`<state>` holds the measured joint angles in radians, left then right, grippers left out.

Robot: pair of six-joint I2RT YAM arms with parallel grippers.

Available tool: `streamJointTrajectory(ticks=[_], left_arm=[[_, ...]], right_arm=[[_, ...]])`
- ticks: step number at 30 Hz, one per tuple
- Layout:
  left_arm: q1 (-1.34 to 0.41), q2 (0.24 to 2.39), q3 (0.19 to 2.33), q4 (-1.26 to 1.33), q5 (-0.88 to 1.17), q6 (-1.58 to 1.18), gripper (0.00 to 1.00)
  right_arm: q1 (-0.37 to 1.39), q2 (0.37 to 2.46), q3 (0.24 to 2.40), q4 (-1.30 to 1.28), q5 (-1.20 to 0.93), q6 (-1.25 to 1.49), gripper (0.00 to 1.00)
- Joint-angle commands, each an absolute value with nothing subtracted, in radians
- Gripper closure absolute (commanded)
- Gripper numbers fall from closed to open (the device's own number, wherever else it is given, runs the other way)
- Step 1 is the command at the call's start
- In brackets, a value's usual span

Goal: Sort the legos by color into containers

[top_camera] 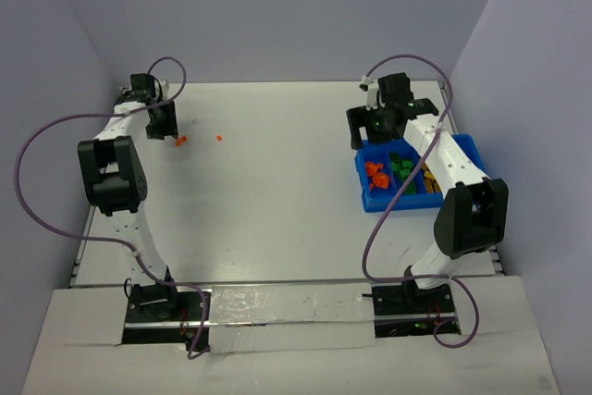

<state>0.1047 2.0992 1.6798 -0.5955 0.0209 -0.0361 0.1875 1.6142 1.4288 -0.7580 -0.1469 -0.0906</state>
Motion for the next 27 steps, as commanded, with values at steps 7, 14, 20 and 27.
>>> streamJointTrajectory(ticks=[7,14,20,27], left_arm=[[0.104,2.162,1.715,-0.583,0.069,-0.015,0.5],[0.102,2.192,1.73,-0.583,0.078,-0.017,0.5],[0.095,2.216,1.75,-0.583,0.059,-0.017,0.5],[0.08,2.244,1.779,-0.592,0.006,-0.011,0.58]], right_arm=[[0.192,1.597,1.479,-0.779,-0.164,-0.074,0.07],[0.192,1.607,1.489,-0.791,-0.165,-0.075,0.07],[0.191,1.613,1.499,-0.798,-0.167,-0.076,0.07],[0.192,1.62,1.511,-0.807,-0.172,-0.074,0.07]])
